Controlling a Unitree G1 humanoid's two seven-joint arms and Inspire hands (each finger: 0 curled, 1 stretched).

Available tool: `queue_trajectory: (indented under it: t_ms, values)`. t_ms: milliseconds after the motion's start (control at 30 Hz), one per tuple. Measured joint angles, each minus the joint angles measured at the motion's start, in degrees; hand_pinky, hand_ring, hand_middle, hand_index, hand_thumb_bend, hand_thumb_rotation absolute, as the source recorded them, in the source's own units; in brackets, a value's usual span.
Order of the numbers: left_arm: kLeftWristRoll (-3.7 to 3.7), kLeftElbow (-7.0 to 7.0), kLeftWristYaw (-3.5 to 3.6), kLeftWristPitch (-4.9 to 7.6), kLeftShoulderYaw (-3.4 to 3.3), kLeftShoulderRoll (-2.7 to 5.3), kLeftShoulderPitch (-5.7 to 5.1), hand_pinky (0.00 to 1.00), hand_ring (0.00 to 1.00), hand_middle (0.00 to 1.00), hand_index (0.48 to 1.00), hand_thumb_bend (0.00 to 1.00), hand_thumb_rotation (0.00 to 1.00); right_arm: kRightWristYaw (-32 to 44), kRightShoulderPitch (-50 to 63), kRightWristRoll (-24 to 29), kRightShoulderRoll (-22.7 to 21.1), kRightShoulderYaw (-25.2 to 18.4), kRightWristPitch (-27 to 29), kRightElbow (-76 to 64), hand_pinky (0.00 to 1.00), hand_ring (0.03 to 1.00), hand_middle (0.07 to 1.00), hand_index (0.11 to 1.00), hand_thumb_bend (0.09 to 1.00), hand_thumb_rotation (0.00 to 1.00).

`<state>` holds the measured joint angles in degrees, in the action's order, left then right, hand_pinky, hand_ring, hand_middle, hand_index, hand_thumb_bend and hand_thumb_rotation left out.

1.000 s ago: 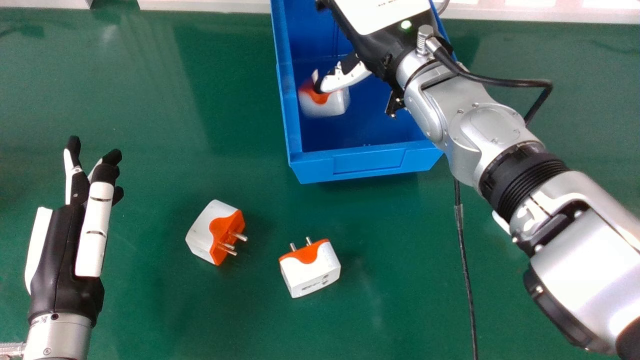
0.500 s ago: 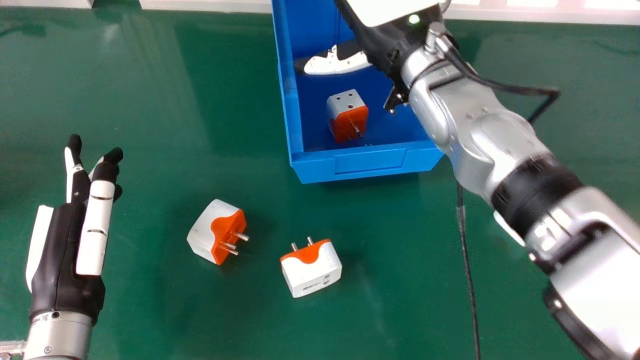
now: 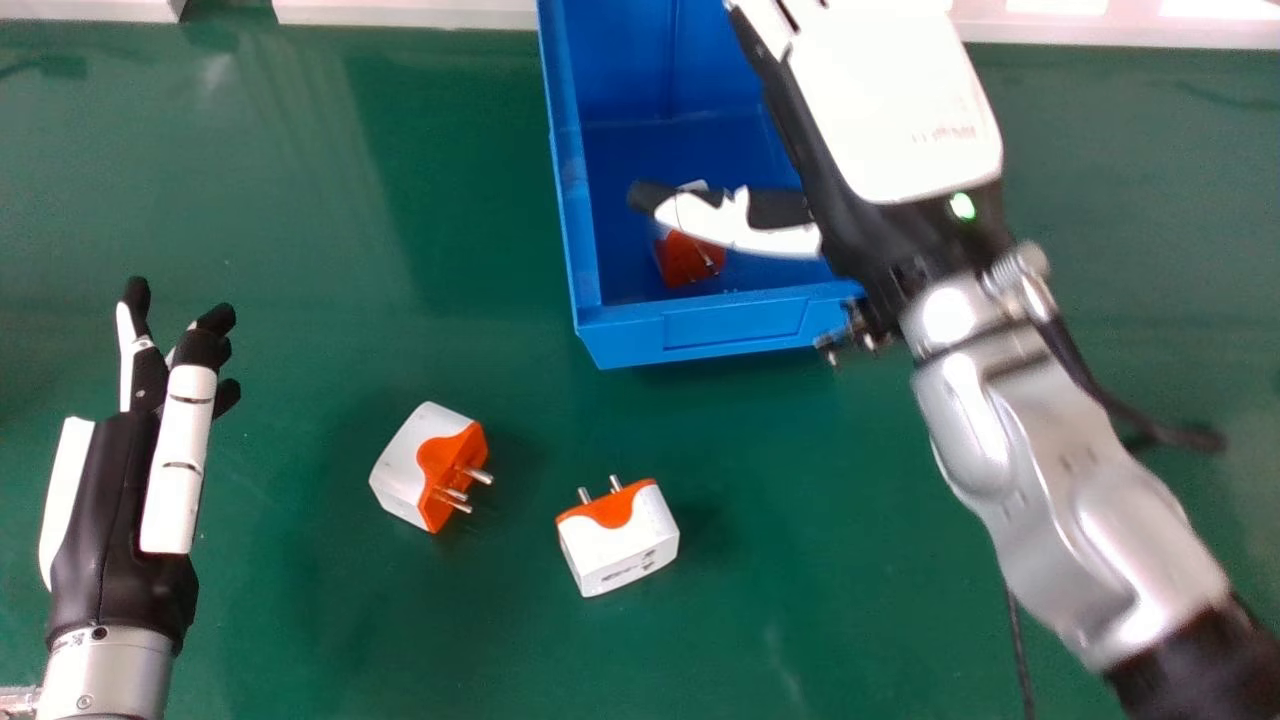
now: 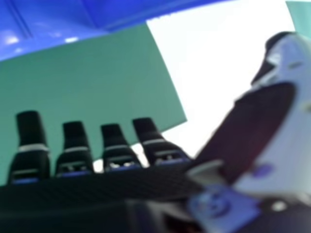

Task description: Pick all objects and put in blue box

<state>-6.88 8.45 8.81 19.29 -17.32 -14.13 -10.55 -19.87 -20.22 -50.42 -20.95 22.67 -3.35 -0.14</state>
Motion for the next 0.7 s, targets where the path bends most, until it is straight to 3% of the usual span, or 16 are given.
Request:
queue_trajectory:
  t_ms: [100,300,567,700]
  values:
    - [-0.05,0.05,0.31,0.07,-0.15,-0.05,-0.21,0.89,0.94,0.93,0.936,0.49,1.0,-1.39,6.97,-0.05,-0.05,-1.73,0.43,-5.53,0.76,0.912,0.953,0.935,0.459,0.66]
    - [0.06,-0.38,-0.24,0.05,-0.32,-0.05,-0.68,0.88,0.93,0.92,0.932,0.47,1.0,-1.85,20.99,-0.86,-0.03,-3.26,1.89,-15.26,0.75,0.922,0.964,0.937,0.451,0.67]
    - [0.06,-0.34,-0.08,0.06,-0.3,-0.09,-0.66,0.89,0.94,0.92,0.936,0.48,1.0,-2.33,32.96,-1.38,-2.19,-4.25,9.93,-18.18,0.77,0.937,0.957,0.921,0.445,0.69]
    - [0.03,-0.38,-0.05,-0.01,-0.3,-0.09,-0.69,0.9,0.94,0.93,0.939,0.5,1.0,-2.31,37.56,-1.44,-3.05,-4.46,13.2,-18.93,0.74,0.905,0.93,0.898,0.472,0.62]
